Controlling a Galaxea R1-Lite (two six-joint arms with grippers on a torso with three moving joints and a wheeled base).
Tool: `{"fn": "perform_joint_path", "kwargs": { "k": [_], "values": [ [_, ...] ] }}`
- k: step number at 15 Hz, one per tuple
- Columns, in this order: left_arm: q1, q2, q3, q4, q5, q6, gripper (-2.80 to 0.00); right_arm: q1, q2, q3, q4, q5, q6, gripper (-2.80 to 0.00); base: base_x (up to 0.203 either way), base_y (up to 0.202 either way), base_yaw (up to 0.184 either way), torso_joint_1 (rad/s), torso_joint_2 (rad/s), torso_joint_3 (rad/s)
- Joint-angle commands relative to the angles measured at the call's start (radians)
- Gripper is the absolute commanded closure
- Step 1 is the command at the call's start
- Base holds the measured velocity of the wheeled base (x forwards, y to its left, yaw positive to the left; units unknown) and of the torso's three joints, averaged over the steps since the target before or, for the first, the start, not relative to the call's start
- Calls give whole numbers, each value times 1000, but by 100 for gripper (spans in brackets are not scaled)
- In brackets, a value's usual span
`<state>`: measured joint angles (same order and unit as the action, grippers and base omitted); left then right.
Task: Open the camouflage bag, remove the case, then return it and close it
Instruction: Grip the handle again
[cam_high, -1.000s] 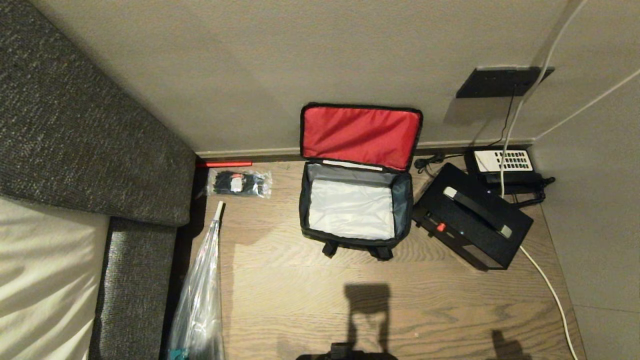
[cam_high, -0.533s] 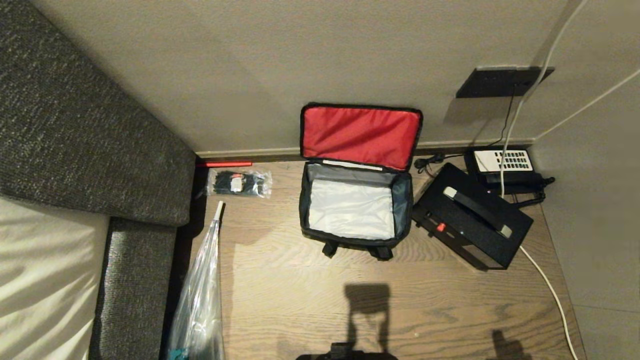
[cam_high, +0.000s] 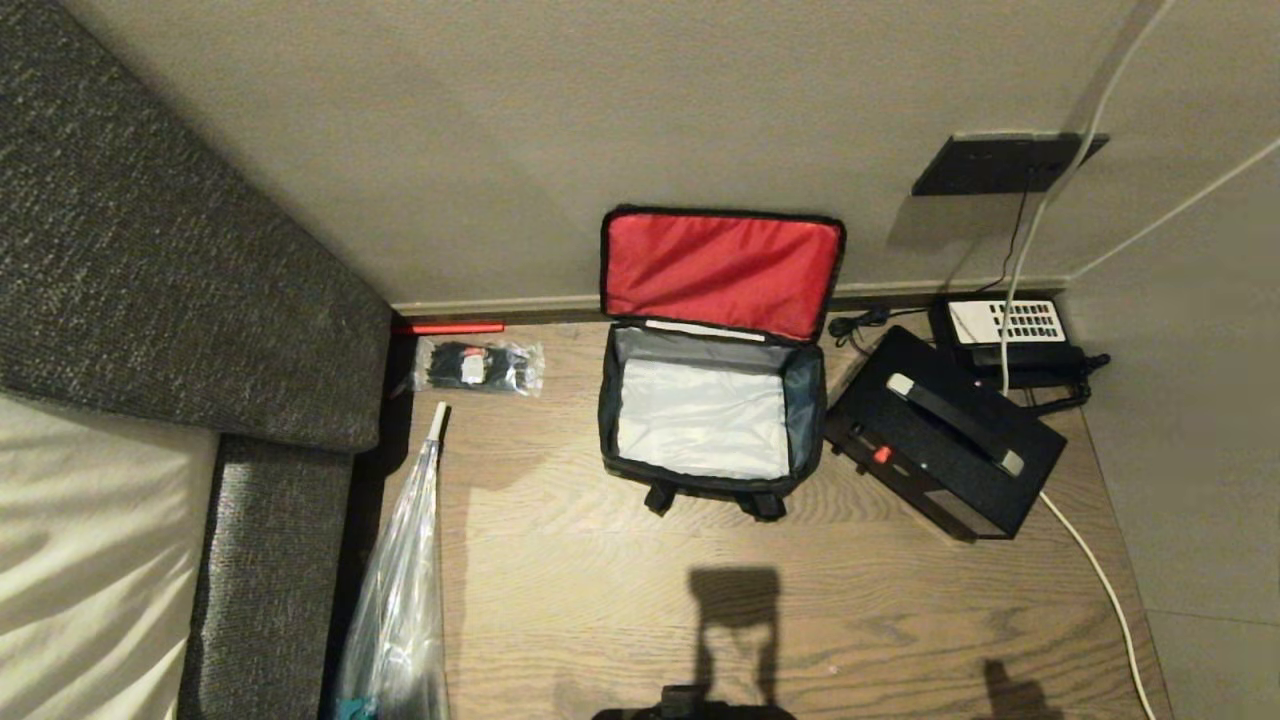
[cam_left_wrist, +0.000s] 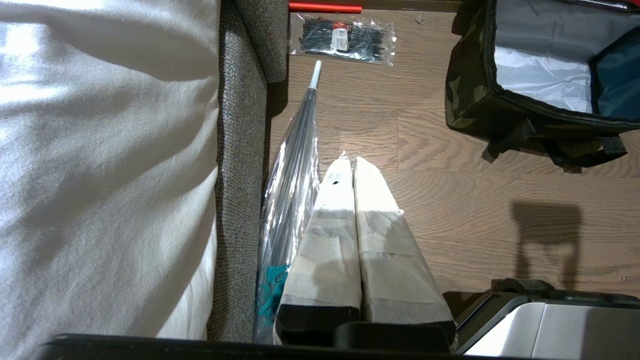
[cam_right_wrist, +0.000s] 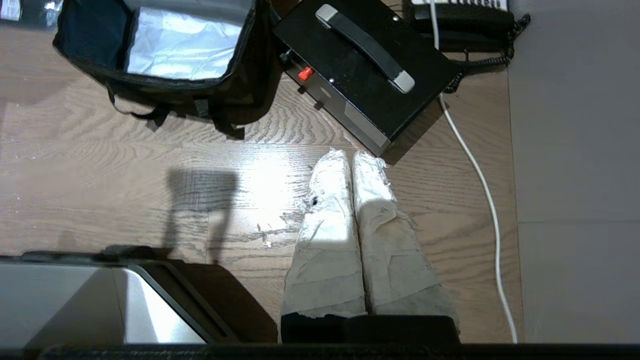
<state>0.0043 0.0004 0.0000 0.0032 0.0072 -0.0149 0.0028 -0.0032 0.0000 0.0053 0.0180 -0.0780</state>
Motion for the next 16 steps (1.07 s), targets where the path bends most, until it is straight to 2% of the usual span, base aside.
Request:
{"fn": "perform_joint_path", "kwargs": {
  "k": [1,3,5,6,9,10,13,16],
  "values": [
    [0,0,3,0,0,0,0,0,-1,-7,18,3,-49,0,0,0,0,0,0,0],
    [0,0,3,0,0,0,0,0,-1,-6,-11,1,-33,0,0,0,0,0,0,0],
    [0,0,3,0,0,0,0,0,-1,-116,30,23,-15,0,0,0,0,0,0,0],
    [0,0,3,0,0,0,0,0,0,-228,134,50,-10,0,0,0,0,0,0,0],
    [0,0,3,0,0,0,0,-1,49,-611,644,161,24,0,0,0,0,0,0,0],
    [0,0,3,0,0,0,0,2,112,-659,687,176,56,0,0,0,0,0,0,0],
    [0,0,3,0,0,0,0,41,502,-747,655,178,154,0,0,0,0,0,0,0],
    [0,0,3,0,0,0,0,60,1043,-824,474,157,206,0,0,0,0,0,0,0]
  ]
}}
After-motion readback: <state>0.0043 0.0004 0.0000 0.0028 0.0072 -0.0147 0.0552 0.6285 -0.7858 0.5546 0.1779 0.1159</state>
